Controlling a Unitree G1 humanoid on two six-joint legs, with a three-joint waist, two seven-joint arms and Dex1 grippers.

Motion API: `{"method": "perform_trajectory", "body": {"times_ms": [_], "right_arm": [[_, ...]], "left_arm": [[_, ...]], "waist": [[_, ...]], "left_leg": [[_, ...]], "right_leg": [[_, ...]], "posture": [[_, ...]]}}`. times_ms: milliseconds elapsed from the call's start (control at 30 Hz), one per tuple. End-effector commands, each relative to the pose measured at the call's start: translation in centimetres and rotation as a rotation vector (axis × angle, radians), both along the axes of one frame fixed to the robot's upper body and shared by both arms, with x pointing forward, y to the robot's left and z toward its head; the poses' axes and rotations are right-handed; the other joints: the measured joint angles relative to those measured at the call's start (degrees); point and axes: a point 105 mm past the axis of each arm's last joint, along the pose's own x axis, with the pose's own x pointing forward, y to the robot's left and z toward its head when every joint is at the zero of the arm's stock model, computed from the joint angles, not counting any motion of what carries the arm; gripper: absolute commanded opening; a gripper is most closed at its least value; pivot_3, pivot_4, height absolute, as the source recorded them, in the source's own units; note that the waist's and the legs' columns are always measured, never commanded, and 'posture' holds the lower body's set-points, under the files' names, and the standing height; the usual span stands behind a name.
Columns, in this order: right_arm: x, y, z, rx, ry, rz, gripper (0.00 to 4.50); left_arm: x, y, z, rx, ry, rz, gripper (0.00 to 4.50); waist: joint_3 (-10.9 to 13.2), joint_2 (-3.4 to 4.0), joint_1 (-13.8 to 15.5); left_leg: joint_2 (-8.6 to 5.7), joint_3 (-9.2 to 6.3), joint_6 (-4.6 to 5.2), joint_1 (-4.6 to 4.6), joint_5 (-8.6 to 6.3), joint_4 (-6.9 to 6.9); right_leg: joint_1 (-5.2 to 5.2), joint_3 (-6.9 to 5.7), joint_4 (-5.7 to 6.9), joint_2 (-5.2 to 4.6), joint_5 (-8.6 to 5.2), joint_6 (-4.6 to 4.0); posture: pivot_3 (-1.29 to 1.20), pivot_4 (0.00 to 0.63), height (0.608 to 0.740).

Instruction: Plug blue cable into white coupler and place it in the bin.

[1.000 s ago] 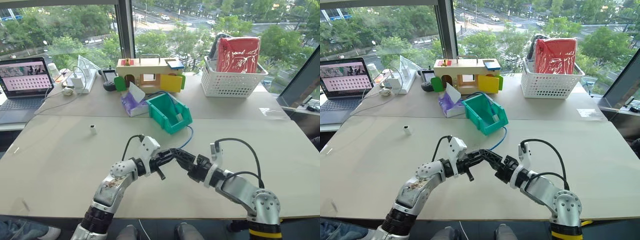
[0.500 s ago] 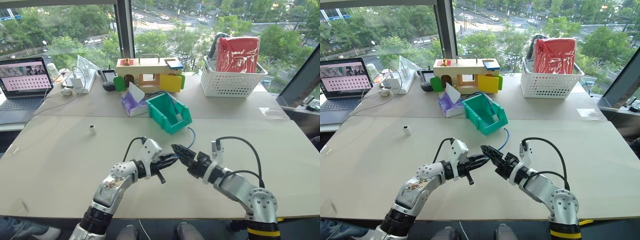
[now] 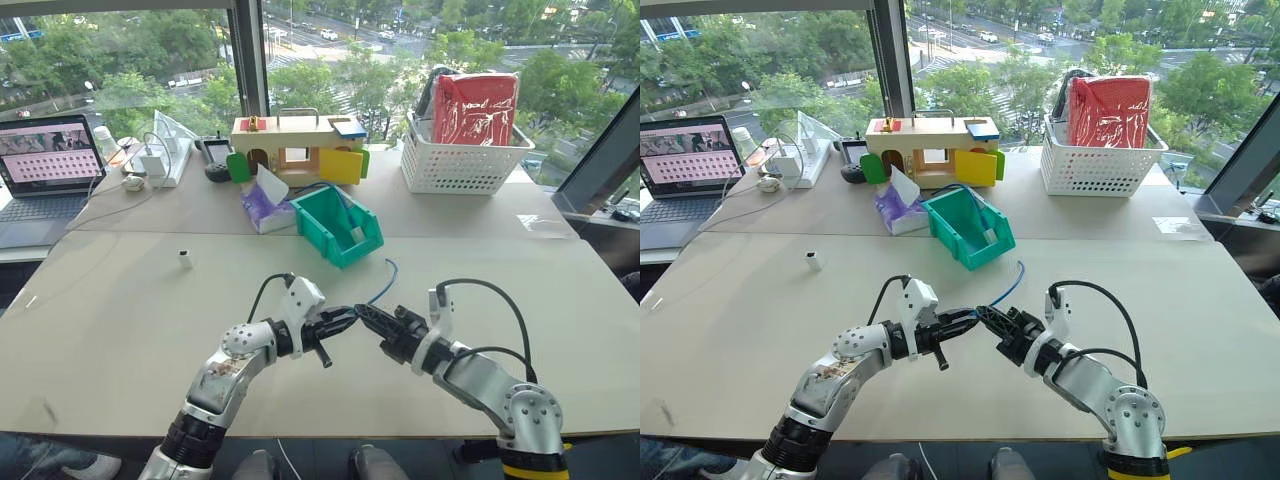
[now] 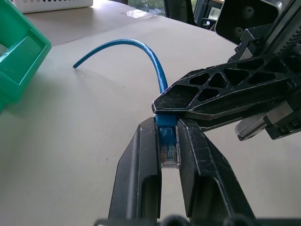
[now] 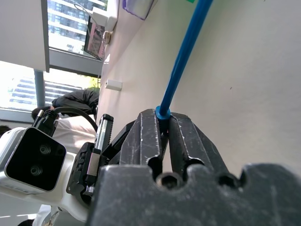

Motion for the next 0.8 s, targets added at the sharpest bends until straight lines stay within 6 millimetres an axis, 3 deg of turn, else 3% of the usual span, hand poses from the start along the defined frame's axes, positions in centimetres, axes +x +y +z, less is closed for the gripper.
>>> {"method": "perform_trajectory", "body": {"times_ms": [33,67,133,167,300,467,633,733,800], "right_arm": [[-0.3,0.3,1.9,0.022,-0.076,0.012,0.02],[-0.3,0.2,2.0,0.021,-0.079,0.005,0.02],[-0.1,-0.1,2.1,0.018,-0.088,-0.016,0.00],[-0.1,-0.3,2.2,0.014,-0.093,-0.029,0.00],[0.5,-1.4,2.7,-0.012,-0.125,-0.103,0.00],[2.1,-4.0,4.2,-0.094,-0.207,-0.210,0.00],[4.1,-5.3,8.0,-0.142,-0.332,-0.235,0.00],[5.6,-5.6,11.8,-0.177,-0.444,-0.233,0.00],[6.1,-5.2,13.5,-0.187,-0.491,-0.222,0.00]], "left_arm": [[-0.3,-0.6,1.0,-0.021,-0.037,-0.024,0.10],[-0.3,-0.5,1.1,-0.037,-0.033,-0.012,0.10],[-0.3,-0.1,1.1,-0.067,-0.008,-0.006,1.11],[-0.5,0.0,1.2,-0.083,0.006,-0.013,1.25],[-0.6,0.7,1.4,-0.093,0.014,-0.012,2.61],[-0.1,3.9,3.1,-0.144,-0.024,0.063,4.42],[0.3,9.2,4.6,-0.206,-0.077,0.233,4.47],[0.6,14.5,4.5,-0.223,-0.094,0.490,4.47],[0.7,16.6,3.9,-0.207,-0.099,0.622,4.47]], "waist": [[0.00,0.00,0.01],[0.00,0.00,0.01],[0.00,0.00,0.02],[0.00,0.00,0.02],[0.00,0.00,-0.02],[0.00,0.00,-0.04],[0.01,0.01,-0.42],[0.03,0.05,-0.34],[0.04,0.04,-0.13]], "left_leg": [[0.00,0.00,0.00,0.00,0.00,0.00],[0.00,0.00,0.00,0.00,0.00,0.00],[0.00,0.00,0.00,0.00,0.00,0.00],[-0.01,0.00,0.00,0.00,0.00,0.00],[0.01,-0.01,0.00,0.00,0.00,0.00],[0.00,0.02,0.00,0.00,0.00,0.00],[0.09,0.07,0.00,0.04,0.00,0.00],[0.12,0.10,0.00,0.06,0.00,-0.02],[0.11,0.12,0.00,0.06,0.00,-0.02]], "right_leg": [[0.00,0.00,0.00,0.00,0.00,0.00],[0.00,0.00,0.00,0.00,0.00,0.00],[0.00,0.00,0.00,0.00,0.00,0.00],[0.00,0.00,0.00,0.00,0.00,0.00],[-0.01,0.00,0.00,0.01,-0.02,0.02],[-0.02,0.00,0.00,-0.01,-0.02,0.02],[-0.05,0.02,0.02,0.07,-0.02,0.01],[-0.06,0.05,0.03,0.09,0.00,-0.03],[-0.07,0.06,0.03,0.08,0.01,-0.06]], "posture": [[0.00,0.150,0.737],[0.00,0.150,0.737],[0.00,0.150,0.737],[0.00,0.150,0.737],[0.00,0.150,0.737],[0.00,0.150,0.737],[0.00,0.150,0.737],[0.00,0.150,0.737],[0.00,0.150,0.737]]}}
